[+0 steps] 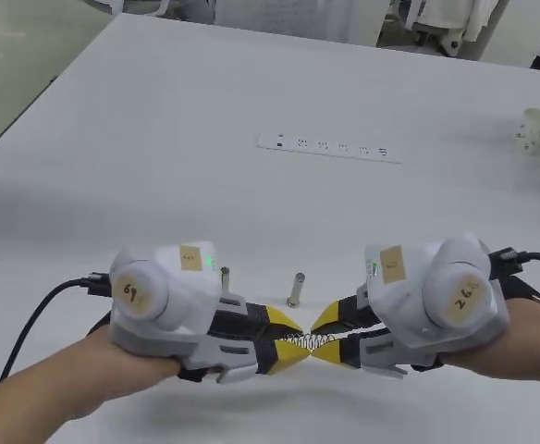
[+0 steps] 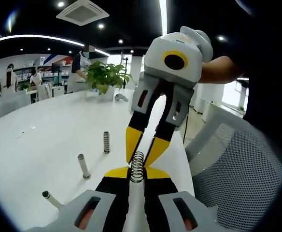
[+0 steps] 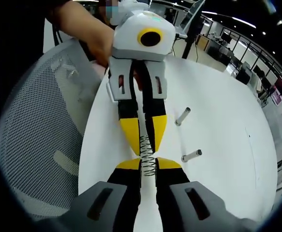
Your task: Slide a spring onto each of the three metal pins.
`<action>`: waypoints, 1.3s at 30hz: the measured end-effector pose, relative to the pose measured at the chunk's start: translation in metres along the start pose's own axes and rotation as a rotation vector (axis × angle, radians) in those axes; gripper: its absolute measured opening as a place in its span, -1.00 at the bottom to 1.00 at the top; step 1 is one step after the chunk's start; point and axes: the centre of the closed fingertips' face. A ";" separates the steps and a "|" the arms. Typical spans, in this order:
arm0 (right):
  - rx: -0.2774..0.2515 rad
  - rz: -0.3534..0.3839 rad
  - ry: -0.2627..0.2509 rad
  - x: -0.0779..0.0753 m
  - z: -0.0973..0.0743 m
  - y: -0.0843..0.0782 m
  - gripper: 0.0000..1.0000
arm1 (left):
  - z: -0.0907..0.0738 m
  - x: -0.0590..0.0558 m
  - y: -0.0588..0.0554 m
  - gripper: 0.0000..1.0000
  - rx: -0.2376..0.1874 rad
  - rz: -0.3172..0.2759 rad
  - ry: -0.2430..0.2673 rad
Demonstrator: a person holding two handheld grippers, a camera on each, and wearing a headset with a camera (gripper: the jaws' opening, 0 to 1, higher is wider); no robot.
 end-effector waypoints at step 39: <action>-0.025 0.004 -0.004 0.003 -0.004 -0.009 -0.80 | -0.004 -0.008 0.000 -0.96 0.035 0.007 -0.040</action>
Point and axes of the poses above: the centre of the closed fingertips' face, and the gripper's own axes: z roughly forward along the fingers, x roughly to its left, y roughly out of its top, and after that the axes turned 8 degrees about z, right-handed
